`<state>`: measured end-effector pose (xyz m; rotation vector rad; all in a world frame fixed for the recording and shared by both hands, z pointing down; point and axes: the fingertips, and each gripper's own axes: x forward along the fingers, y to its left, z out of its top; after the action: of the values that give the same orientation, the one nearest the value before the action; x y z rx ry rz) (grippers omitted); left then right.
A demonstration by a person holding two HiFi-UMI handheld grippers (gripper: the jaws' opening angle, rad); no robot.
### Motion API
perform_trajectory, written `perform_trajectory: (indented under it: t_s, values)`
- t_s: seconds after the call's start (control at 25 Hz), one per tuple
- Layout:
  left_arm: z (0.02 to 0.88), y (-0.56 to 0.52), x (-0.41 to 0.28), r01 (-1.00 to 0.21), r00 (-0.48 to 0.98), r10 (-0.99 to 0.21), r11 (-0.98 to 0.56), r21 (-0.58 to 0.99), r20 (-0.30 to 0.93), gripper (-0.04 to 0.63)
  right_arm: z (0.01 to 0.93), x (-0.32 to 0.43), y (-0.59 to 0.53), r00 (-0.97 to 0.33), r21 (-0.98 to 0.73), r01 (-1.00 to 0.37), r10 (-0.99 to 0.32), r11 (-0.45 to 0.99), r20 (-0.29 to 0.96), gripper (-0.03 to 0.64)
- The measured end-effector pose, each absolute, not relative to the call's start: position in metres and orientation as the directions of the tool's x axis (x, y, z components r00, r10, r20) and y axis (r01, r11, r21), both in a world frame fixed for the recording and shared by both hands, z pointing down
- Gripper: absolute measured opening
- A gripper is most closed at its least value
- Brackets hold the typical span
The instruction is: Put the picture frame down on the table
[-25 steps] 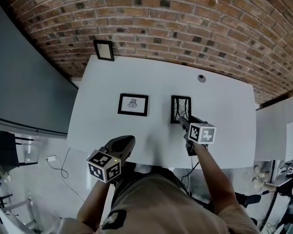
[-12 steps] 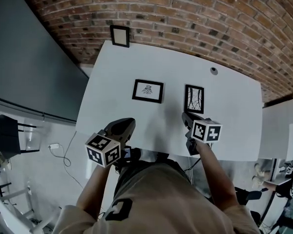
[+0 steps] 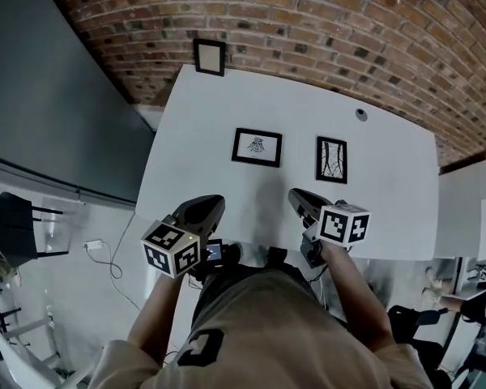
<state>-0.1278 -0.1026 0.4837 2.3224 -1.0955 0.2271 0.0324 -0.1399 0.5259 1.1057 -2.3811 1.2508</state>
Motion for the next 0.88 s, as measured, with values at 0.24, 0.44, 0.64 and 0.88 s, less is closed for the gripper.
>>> perform_trajectory:
  t_s: [0.24, 0.44, 0.64, 0.88]
  values:
    - [0.481, -0.094, -0.132, -0.727, 0.683, -0.635, -0.543, 0.419, 0.362, 0.009, 0.503, 0.006, -0.122, -0.728, -0.624, -0.673, -0.506, 0.397, 0.463, 0.020]
    - [0.481, -0.088, -0.141, -0.707, 0.705, -0.616, -0.570, 0.419, 0.352, 0.009, 0.497, -0.006, -0.105, -0.715, -0.609, -0.687, -0.520, 0.396, 0.467, 0.020]
    - [0.478, -0.078, -0.147, -0.676, 0.735, -0.594, -0.606, 0.419, 0.327, 0.009, 0.500, -0.020, -0.077, -0.717, -0.652, -0.673, -0.520, 0.348, 0.463, 0.019]
    - [0.486, -0.062, -0.153, -0.648, 0.761, -0.558, -0.633, 0.424, 0.331, 0.009, 0.499, -0.038, -0.054, -0.735, -0.689, -0.640, -0.534, 0.340, 0.419, 0.019]
